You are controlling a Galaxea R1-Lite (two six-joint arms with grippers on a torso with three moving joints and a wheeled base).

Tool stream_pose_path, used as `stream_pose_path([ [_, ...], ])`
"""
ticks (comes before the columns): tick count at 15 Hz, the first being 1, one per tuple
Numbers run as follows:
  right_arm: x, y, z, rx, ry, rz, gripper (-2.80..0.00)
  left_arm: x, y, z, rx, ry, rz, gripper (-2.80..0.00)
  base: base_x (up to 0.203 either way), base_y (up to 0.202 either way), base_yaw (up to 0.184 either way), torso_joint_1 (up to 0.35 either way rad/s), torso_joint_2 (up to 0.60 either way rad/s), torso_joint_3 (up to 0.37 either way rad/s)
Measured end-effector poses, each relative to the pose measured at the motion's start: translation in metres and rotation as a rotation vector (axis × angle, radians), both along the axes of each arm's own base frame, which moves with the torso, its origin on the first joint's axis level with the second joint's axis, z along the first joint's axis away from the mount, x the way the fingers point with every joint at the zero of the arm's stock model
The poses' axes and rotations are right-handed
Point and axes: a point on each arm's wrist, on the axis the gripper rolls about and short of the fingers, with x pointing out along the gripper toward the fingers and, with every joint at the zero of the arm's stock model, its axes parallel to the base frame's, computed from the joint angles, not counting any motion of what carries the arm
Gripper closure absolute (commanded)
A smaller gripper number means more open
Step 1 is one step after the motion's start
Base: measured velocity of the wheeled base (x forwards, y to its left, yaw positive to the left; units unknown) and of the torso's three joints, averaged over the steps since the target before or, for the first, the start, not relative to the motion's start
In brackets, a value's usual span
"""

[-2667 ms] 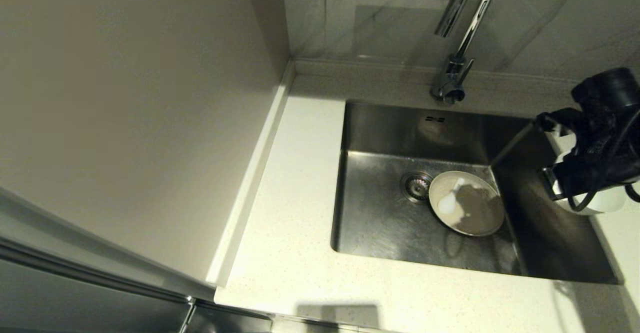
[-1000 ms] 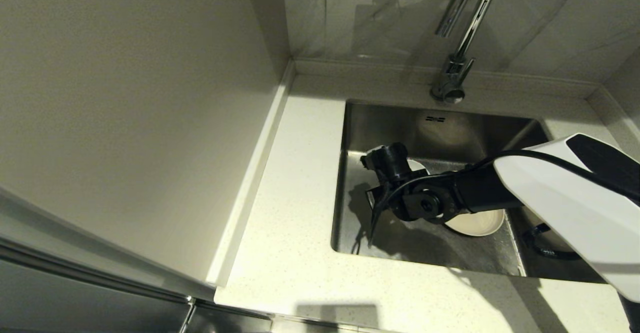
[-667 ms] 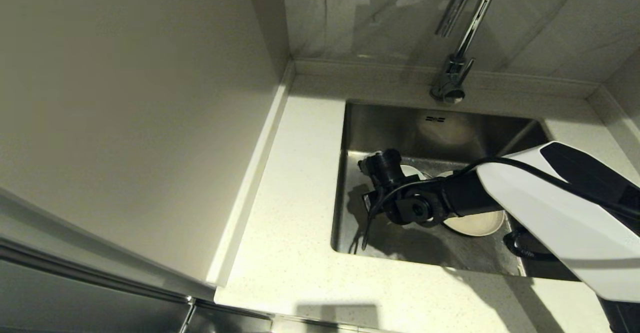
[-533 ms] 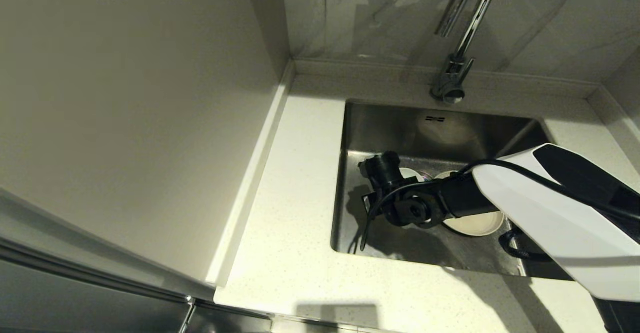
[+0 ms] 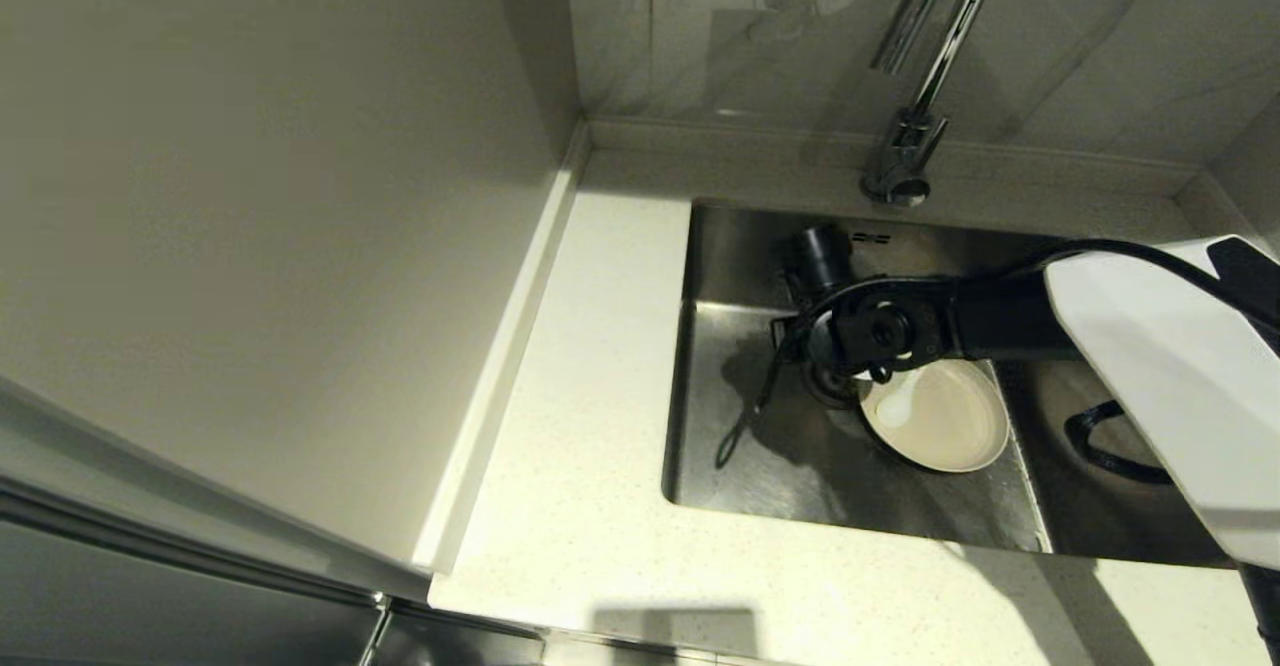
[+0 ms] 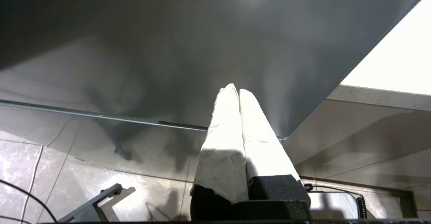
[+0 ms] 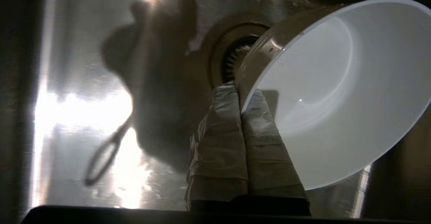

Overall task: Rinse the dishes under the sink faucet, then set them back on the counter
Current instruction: Put a bowl into the sink

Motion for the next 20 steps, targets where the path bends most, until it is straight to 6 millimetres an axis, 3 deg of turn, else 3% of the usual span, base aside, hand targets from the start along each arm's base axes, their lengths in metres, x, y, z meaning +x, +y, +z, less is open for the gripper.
stream_pose_path([
  [1, 0.006, -0.008, 0.001, -0.024, 0.050, -0.032, 0.00, 0.000, 0.000, 0.000, 0.000, 0.000, 0.000, 0.00, 0.000, 0.000, 0.000, 0.000, 0.00, 0.000],
  [4, 0.014, -0.032, -0.034, -0.087, 0.268, -0.116, 0.00, 0.000, 0.000, 0.000, 0.000, 0.000, 0.000, 0.00, 0.000, 0.000, 0.000, 0.000, 0.00, 0.000],
  [9, 0.024, -0.043, -0.067, 0.024, 0.408, -0.041, 0.00, 0.000, 0.000, 0.000, 0.000, 0.000, 0.000, 0.00, 0.000, 0.000, 0.000, 0.000, 0.00, 0.000],
  [16, 0.012, -0.033, -0.076, 0.074, 0.507, 0.007, 0.00, 0.000, 0.000, 0.000, 0.000, 0.000, 0.000, 0.00, 0.000, 0.000, 0.000, 0.000, 0.00, 0.000],
  [20, 0.005, -0.027, -0.067, 0.073, 0.500, 0.026, 0.00, 0.000, 0.000, 0.000, 0.000, 0.000, 0.000, 0.00, 0.000, 0.000, 0.000, 0.000, 0.00, 0.000],
])
